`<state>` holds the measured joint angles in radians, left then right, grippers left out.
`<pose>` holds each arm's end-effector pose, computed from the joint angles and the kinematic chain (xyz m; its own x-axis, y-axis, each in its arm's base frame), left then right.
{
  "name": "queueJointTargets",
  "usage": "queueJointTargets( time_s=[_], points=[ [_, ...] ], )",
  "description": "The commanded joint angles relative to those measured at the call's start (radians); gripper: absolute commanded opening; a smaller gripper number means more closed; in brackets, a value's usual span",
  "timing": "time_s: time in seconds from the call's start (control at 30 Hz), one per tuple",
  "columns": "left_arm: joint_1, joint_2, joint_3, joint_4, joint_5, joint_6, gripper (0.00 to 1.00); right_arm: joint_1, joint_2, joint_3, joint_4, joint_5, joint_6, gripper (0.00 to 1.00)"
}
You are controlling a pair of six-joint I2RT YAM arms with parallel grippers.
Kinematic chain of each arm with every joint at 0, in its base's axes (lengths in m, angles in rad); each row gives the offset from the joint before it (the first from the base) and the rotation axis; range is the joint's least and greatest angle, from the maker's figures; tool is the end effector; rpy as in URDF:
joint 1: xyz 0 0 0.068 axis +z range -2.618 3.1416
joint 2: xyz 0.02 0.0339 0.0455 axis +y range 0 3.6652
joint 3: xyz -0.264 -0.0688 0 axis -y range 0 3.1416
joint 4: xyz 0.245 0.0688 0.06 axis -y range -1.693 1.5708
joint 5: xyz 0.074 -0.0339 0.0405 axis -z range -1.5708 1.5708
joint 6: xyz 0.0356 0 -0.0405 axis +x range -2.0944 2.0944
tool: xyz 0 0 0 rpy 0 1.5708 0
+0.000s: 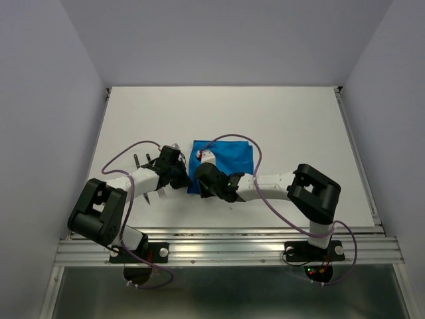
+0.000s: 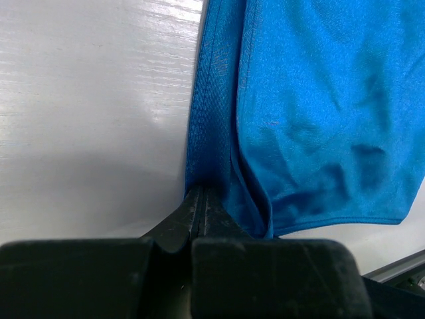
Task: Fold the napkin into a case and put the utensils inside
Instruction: Smooth out the lower triangle-folded napkin at the center of the board.
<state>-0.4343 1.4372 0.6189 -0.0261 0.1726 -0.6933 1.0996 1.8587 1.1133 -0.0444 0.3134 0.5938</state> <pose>0.2410 -0.1185 0.1558 -0.8527 -0.2985 -0.4288 -0.0350 0.8515 -0.5232 0.1876 0.3440 0.1679 -0.6863 -0.1747 -0.7060 -0.4405 0.8723 0.2124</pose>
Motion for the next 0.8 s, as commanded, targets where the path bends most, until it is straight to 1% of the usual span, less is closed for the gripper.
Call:
queueJointTargets(
  time_s=[0.0, 0.23, 0.4, 0.53, 0.67, 0.77],
  points=[
    [0.005, -0.009, -0.022, -0.044, 0.001, 0.012, 0.0, -0.02, -0.012, 0.022, 0.067, -0.008, 0.032, 0.01],
    [0.005, -0.009, -0.022, -0.044, 0.001, 0.011, 0.0, -0.029, -0.006, 0.04, 0.072, -0.043, 0.024, 0.01],
    [0.005, -0.006, -0.018, -0.044, 0.005, 0.011, 0.0, -0.029, 0.014, 0.039, 0.116, -0.117, 0.031, 0.01],
    [0.005, -0.009, -0.024, -0.044, 0.004, 0.011, 0.0, -0.029, 0.03, 0.051, 0.129, -0.134, 0.038, 0.01],
    [0.005, -0.008, -0.028, -0.041, 0.005, 0.009, 0.0, -0.029, 0.037, 0.071, 0.147, -0.183, 0.026, 0.01],
    [0.005, -0.008, -0.027, -0.044, 0.002, 0.011, 0.0, -0.029, 0.043, 0.076, 0.146, -0.177, 0.029, 0.01]
  ],
)
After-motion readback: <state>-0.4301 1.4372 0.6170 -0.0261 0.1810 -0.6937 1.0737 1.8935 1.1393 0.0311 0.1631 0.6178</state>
